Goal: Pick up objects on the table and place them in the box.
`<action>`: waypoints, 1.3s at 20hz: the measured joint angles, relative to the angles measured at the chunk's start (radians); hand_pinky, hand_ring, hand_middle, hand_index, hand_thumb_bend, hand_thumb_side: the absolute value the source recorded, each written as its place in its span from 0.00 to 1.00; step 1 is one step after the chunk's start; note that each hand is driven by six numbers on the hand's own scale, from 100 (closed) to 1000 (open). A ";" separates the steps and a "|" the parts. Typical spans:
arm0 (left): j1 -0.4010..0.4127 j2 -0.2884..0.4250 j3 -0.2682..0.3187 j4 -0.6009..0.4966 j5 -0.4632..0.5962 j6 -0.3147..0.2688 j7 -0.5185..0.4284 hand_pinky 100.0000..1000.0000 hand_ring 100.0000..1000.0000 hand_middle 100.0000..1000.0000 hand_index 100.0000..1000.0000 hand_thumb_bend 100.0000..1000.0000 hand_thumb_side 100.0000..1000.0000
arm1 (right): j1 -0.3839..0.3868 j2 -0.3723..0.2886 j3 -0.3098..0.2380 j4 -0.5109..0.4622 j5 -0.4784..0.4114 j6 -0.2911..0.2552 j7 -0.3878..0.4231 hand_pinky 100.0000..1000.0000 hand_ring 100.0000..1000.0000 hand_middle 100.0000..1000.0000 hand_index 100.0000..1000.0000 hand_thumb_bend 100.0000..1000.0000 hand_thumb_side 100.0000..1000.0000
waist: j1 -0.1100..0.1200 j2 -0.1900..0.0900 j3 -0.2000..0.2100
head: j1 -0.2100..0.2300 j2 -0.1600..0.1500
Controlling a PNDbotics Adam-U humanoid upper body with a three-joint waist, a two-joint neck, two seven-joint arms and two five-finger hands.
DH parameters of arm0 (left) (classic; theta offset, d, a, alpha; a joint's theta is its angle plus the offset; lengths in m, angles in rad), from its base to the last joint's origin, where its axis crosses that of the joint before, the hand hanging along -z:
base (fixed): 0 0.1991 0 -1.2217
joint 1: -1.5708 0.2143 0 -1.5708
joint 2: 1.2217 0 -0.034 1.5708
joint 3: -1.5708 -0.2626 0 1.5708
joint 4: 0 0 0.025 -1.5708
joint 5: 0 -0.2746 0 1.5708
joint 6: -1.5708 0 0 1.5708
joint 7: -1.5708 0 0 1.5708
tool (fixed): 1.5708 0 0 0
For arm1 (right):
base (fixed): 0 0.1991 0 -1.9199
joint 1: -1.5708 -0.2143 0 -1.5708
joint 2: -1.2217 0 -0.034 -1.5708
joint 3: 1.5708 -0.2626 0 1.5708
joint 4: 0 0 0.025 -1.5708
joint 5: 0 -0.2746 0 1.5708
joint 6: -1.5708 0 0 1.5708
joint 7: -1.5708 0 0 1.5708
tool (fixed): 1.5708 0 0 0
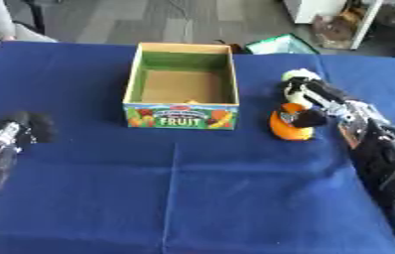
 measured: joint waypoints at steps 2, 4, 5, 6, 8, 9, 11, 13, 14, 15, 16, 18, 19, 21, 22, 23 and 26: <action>0.000 0.000 0.000 0.000 0.000 0.000 0.000 0.64 0.63 0.57 0.66 0.00 0.70 | 0.000 0.000 0.002 0.004 0.011 0.001 0.001 0.83 0.75 0.79 0.88 0.07 0.39 | 0.000 -0.001 0.000 | 0.000 0.000; 0.000 0.000 0.000 0.000 0.000 0.000 0.000 0.65 0.63 0.57 0.66 0.00 0.70 | -0.001 0.001 0.002 0.010 0.027 0.009 0.002 0.82 0.72 0.75 0.83 0.06 0.39 | 0.000 -0.001 0.000 | -0.001 0.000; 0.000 0.000 0.000 0.000 0.000 0.000 0.000 0.65 0.63 0.57 0.66 0.00 0.70 | -0.002 0.003 0.002 0.010 0.035 0.015 0.002 0.81 0.70 0.73 0.81 0.05 0.39 | 0.000 -0.002 0.000 | -0.001 0.000; 0.000 0.000 0.000 0.000 0.000 0.000 0.000 0.65 0.63 0.57 0.66 0.00 0.70 | -0.004 0.006 0.002 0.012 0.043 0.019 0.000 0.80 0.68 0.70 0.79 0.04 0.38 | 0.000 -0.002 0.000 | -0.001 0.000; 0.001 0.000 0.000 0.000 0.000 0.000 0.000 0.65 0.63 0.57 0.66 0.00 0.70 | -0.009 0.014 0.002 0.013 0.059 0.027 -0.002 0.77 0.64 0.64 0.76 0.00 0.31 | 0.001 -0.002 -0.001 | -0.001 0.000; 0.001 0.000 0.000 0.000 0.000 0.000 0.000 0.65 0.63 0.57 0.66 0.00 0.70 | -0.011 0.017 0.001 0.013 0.065 0.030 -0.004 0.76 0.61 0.62 0.75 0.00 0.24 | 0.002 -0.003 -0.001 | -0.001 0.000; 0.001 0.000 0.000 0.000 0.000 0.000 0.000 0.65 0.63 0.57 0.66 0.00 0.70 | -0.011 0.023 0.000 0.013 0.076 0.033 -0.004 0.74 0.56 0.57 0.73 0.00 0.20 | 0.002 -0.005 -0.001 | -0.001 0.000; 0.001 0.000 0.000 0.000 0.000 0.000 -0.001 0.65 0.63 0.57 0.66 0.00 0.70 | -0.012 0.026 -0.002 0.014 0.090 0.034 0.000 0.71 0.50 0.52 0.69 0.00 0.21 | 0.002 -0.006 -0.002 | -0.001 0.000; 0.001 0.000 0.000 0.000 0.000 0.000 -0.001 0.65 0.63 0.57 0.66 0.00 0.70 | -0.013 0.027 -0.004 0.014 0.096 0.034 0.001 0.68 0.46 0.48 0.64 0.00 0.20 | 0.002 -0.006 -0.002 | -0.001 0.000; 0.001 0.000 0.000 0.000 0.000 0.000 -0.001 0.65 0.63 0.57 0.66 0.00 0.70 | -0.015 0.027 -0.004 0.014 0.101 0.034 0.003 0.65 0.42 0.44 0.60 0.00 0.20 | 0.002 -0.006 -0.002 | -0.001 0.000; 0.001 0.000 0.000 0.000 0.000 0.000 -0.001 0.65 0.63 0.57 0.66 0.00 0.70 | -0.016 0.027 -0.005 0.014 0.104 0.035 0.004 0.63 0.39 0.40 0.56 0.00 0.20 | 0.002 -0.006 -0.002 | -0.002 0.000; 0.001 0.000 0.000 0.000 0.000 0.000 -0.001 0.65 0.63 0.57 0.66 0.00 0.70 | -0.017 0.028 -0.007 0.014 0.109 0.036 0.004 0.56 0.31 0.31 0.45 0.00 0.18 | 0.002 -0.006 -0.002 | -0.002 0.000; 0.001 0.000 0.000 0.000 0.000 0.000 -0.001 0.65 0.63 0.57 0.66 0.00 0.70 | -0.018 0.030 -0.009 0.014 0.109 0.037 0.002 0.53 0.27 0.27 0.42 0.00 0.18 | 0.002 -0.006 -0.002 | -0.002 0.000; 0.001 0.000 0.000 0.000 0.000 0.000 -0.001 0.65 0.63 0.57 0.66 0.00 0.70 | -0.017 0.036 -0.011 0.014 0.109 0.039 -0.003 0.47 0.20 0.21 0.35 0.00 0.16 | 0.002 -0.006 -0.002 | -0.002 0.000; 0.001 0.000 0.000 0.000 0.000 0.000 -0.001 0.65 0.63 0.57 0.66 0.00 0.70 | -0.017 0.037 -0.011 0.014 0.109 0.041 -0.006 0.45 0.18 0.19 0.33 0.00 0.16 | 0.002 -0.006 -0.001 | -0.002 0.000; 0.001 0.000 0.000 0.000 0.000 -0.001 -0.001 0.65 0.63 0.57 0.66 0.00 0.70 | -0.017 0.037 -0.011 0.014 0.109 0.042 -0.009 0.42 0.15 0.16 0.30 0.00 0.15 | 0.002 -0.006 -0.001 | -0.002 0.000; 0.001 0.000 0.000 0.000 0.001 -0.001 -0.001 0.65 0.63 0.57 0.66 0.00 0.71 | -0.015 0.042 -0.011 0.014 0.107 0.041 -0.015 0.36 0.08 0.11 0.25 0.00 0.15 | 0.002 -0.006 -0.001 | -0.002 0.000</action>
